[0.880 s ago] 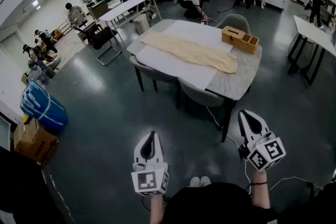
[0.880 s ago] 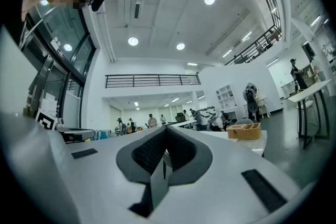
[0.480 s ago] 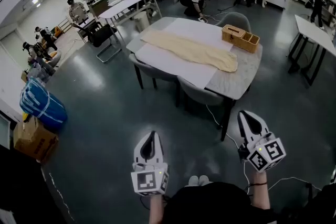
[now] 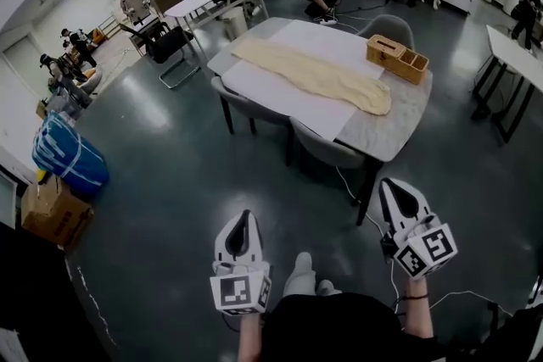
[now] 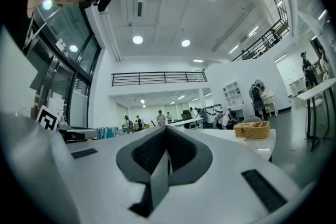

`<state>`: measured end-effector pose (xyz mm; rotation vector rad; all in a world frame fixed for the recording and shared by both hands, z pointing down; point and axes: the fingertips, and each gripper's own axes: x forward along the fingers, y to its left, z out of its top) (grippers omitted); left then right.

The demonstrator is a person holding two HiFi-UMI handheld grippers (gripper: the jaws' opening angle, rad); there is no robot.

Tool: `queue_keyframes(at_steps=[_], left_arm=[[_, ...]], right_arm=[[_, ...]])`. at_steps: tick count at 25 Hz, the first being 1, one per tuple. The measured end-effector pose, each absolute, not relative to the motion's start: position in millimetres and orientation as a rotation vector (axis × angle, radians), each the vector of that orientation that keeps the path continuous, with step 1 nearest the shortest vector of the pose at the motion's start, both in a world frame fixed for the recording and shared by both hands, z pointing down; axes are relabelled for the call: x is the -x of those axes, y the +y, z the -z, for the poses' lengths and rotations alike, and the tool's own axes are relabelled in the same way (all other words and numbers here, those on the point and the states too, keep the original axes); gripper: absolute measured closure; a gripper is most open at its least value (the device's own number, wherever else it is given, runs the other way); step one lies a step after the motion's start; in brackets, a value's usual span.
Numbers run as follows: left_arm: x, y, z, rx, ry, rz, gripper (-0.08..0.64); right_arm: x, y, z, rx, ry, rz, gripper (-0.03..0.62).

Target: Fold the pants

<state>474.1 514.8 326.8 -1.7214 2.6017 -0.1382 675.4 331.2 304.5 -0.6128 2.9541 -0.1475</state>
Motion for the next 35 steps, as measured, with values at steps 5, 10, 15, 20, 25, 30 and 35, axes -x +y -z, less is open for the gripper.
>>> queue_keyframes(at_steps=[5, 10, 15, 20, 25, 30, 35], left_arm=[[-463, 505, -330, 1.712, 2.617, 0.161, 0.546], [-443, 488, -335, 1.72, 2.624, 0.165, 0.546], [-413, 462, -344, 1.721, 2.617, 0.155, 0.546], [-366, 433, -343, 1.727, 2.604, 0.138, 0.546], [-322, 399, -341, 1.749, 2.58, 0.129, 0.546], [-285, 370, -346, 1.796, 2.562, 0.147, 0.546], [-248, 346, -353, 1.817, 2.555, 0.142, 0.546]], right_arm=[[-661, 319, -308, 0.602, 2.957, 0.159, 0.578], [-644, 300, -314, 0.615, 2.94, 0.215, 0.578], [-617, 277, -320, 0.564, 2.91, 0.281, 0.578], [-579, 251, -317, 0.569, 2.892, 0.267, 0.578], [-542, 221, -320, 0.619, 2.886, 0.279, 0.578], [-506, 196, -323, 0.668, 2.883, 0.289, 0.578], [-472, 172, -328, 0.706, 2.871, 0.29, 0.578]])
